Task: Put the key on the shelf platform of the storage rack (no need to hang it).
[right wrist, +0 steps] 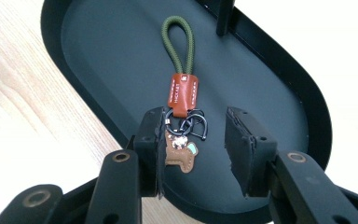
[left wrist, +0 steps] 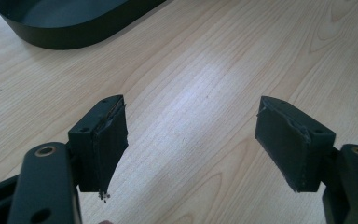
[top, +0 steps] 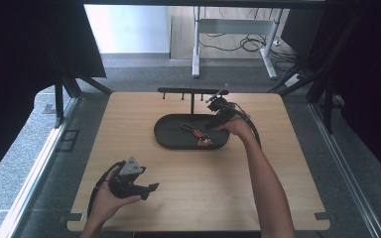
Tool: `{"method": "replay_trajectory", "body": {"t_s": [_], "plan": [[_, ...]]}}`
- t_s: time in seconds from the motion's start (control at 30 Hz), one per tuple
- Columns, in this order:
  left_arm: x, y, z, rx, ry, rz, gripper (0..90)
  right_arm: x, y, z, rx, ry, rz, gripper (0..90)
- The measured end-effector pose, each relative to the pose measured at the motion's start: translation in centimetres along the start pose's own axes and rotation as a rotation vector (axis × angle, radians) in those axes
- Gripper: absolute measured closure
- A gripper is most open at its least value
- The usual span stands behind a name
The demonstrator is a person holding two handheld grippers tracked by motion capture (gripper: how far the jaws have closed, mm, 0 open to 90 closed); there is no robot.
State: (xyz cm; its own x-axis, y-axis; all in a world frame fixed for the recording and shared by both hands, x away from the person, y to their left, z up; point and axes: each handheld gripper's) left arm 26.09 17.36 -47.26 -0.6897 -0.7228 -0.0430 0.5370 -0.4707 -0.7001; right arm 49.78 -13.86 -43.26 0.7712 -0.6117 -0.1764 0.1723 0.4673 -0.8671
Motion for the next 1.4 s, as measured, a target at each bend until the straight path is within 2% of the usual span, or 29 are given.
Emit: {"method": "replay_trajectory", "body": {"t_s": [0.27,0.53,0.7,0.87,1.2,1.4], "plan": [[0.0,0.0,0.0,-0.002,-0.001,0.004,25.7,-1.1,-1.6,-0.6,0.029,-0.007,-0.01,56.7],[0.1,0.0,0.0,-0.004,0.004,0.015,25.8,-3.2,-3.8,-3.4,0.078,-0.033,-0.033,50.6],[0.3,0.3,0.0,-0.013,0.007,0.018,25.7,-4.2,-4.8,-6.4,0.108,-0.034,-0.033,48.9],[0.4,0.5,0.0,-0.02,0.011,0.019,25.7,-4.6,-5.2,-10.3,0.129,-0.029,-0.04,48.0],[0.9,1.0,0.1,-0.036,0.019,0.018,25.7,-5.5,-5.0,-17.5,0.189,0.008,-0.03,47.2],[1.0,1.0,0.1,-0.039,0.022,0.025,25.7,-6.6,-4.2,-21.5,0.221,0.04,-0.051,46.2]]}}
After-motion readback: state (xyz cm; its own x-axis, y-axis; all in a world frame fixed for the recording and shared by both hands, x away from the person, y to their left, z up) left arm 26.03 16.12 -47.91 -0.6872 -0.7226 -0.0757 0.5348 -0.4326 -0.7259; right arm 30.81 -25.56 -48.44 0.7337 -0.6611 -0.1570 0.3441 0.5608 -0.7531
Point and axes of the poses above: each handheld gripper's, and its own axes: y roughly forward along the jaws, z roughly out of its top, x roughly to its right, and after that the axes turned 7 degrees about z, right-handed
